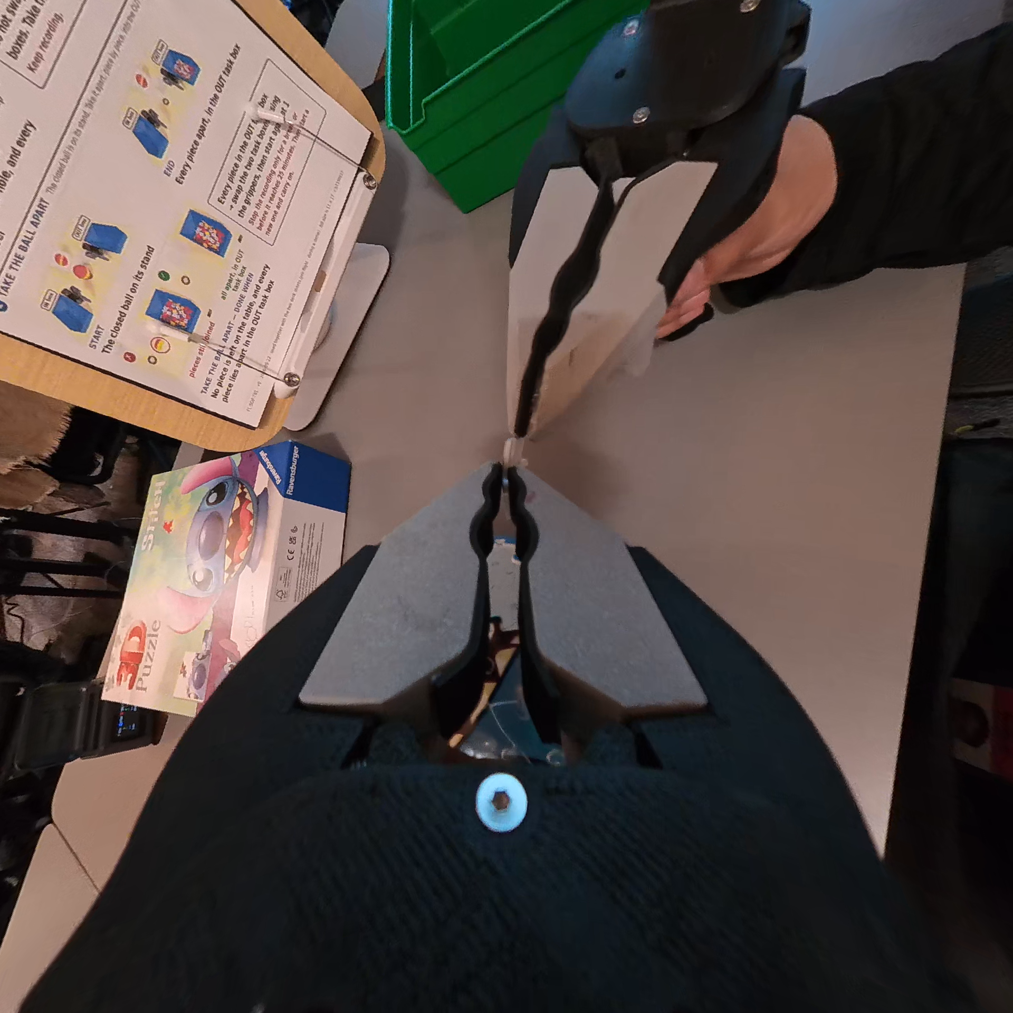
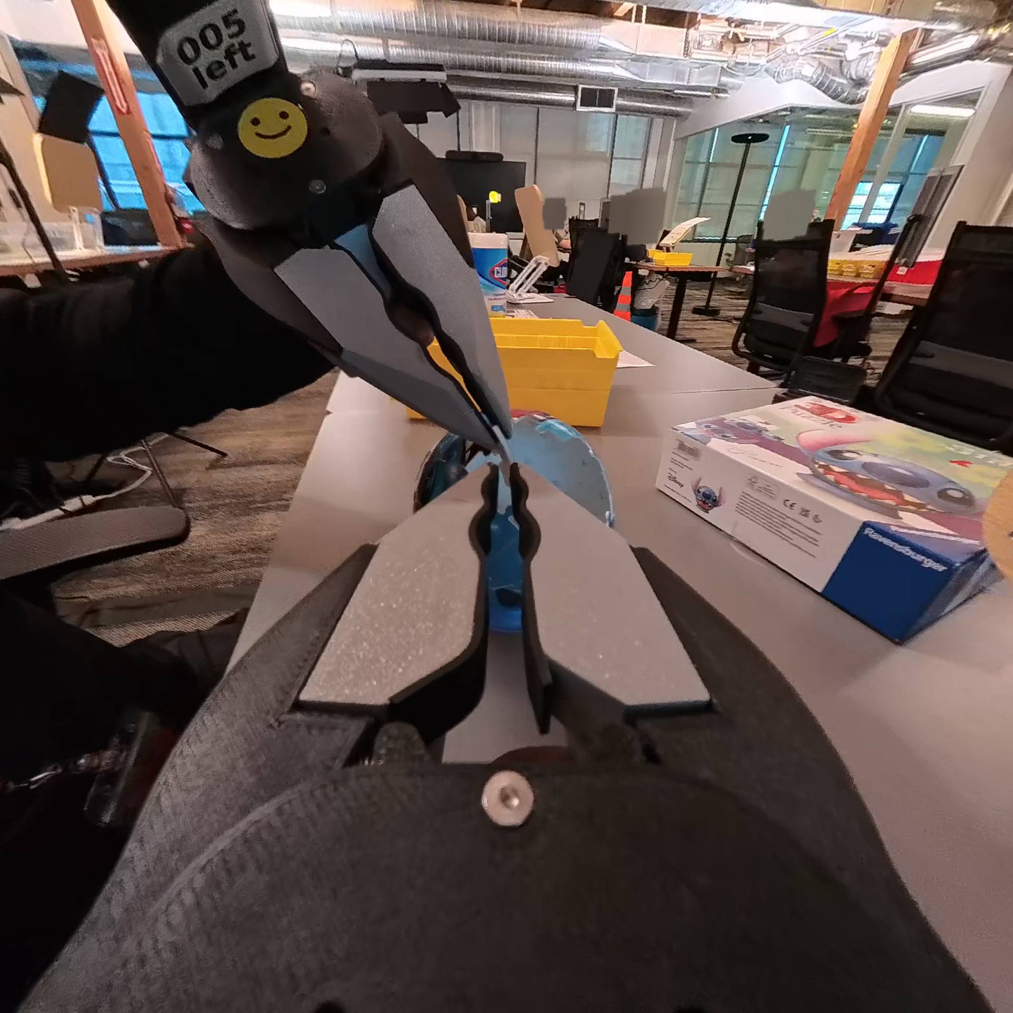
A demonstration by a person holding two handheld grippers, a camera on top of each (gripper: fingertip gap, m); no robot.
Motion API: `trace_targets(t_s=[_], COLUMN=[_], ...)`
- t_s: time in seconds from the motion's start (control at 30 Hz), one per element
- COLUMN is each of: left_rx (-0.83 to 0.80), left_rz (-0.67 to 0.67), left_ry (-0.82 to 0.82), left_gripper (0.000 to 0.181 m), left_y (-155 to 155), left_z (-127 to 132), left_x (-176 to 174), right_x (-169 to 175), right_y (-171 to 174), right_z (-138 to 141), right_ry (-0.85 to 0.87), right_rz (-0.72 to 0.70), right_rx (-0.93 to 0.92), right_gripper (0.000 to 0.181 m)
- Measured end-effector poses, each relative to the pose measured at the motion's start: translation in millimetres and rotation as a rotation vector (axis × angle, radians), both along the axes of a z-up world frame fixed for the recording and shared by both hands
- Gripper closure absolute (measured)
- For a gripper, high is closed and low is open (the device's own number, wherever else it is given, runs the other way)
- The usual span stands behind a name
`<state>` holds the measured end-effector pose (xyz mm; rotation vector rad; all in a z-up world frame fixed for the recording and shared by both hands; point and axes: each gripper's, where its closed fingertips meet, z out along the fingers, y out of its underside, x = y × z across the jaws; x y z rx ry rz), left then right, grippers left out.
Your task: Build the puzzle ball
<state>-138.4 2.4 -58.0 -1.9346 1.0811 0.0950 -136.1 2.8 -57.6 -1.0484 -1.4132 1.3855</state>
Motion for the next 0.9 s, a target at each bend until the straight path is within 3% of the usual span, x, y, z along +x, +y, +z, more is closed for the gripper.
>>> trace_targets(t_s=[0.13,0.2,0.47,0.53,0.6,0.67,0.77,0.9], left_rx=[0.007,0.012,0.037,0.066,0.098,0.125,0.141,0.123], left_rz=[-0.006,-0.021,-0.020,-0.005,0.020,0.061,0.158,0.236], left_ry=[-0.009,-0.023,-0.009,-0.053,-0.118,-0.173,-0.227,-0.359], left_gripper=[0.181,0.181,0.180,0.168,0.153,0.150,0.149,0.156], left_y=[-2.1,-3.5,-9.2,-14.8,-22.2,-26.2,-22.3,-10.9], left_z=[-1.0,0.9,1.6,9.6,22.5,33.4,40.3,41.1], left_x=[0.6,3.2,2.8,-2.4,-13.9,-34.8,-78.5,-116.8], right_x=[-1.0,-2.2,-2.1,-1.9,-2.3,-4.7,-12.6,-32.3], right_y=[0.3,0.9,-8.8,-8.5,-6.4,-2.7,9.1,24.4], right_z=[-0.8,-2.8,-5.0,-4.1,-6.7,-11.9,-14.5,-13.5], right_ry=[0.002,-0.008,0.008,0.026,0.024,0.006,0.002,-0.017], right_rz=[-0.022,-0.024,-0.048,-0.075,-0.097,-0.124,-0.183,-0.202], right_rx=[0.031,0.029,0.197,0.238,0.270,0.319,0.436,0.461], right_gripper=[0.181,0.171,0.181,0.181,0.181,0.181,0.181,0.181])
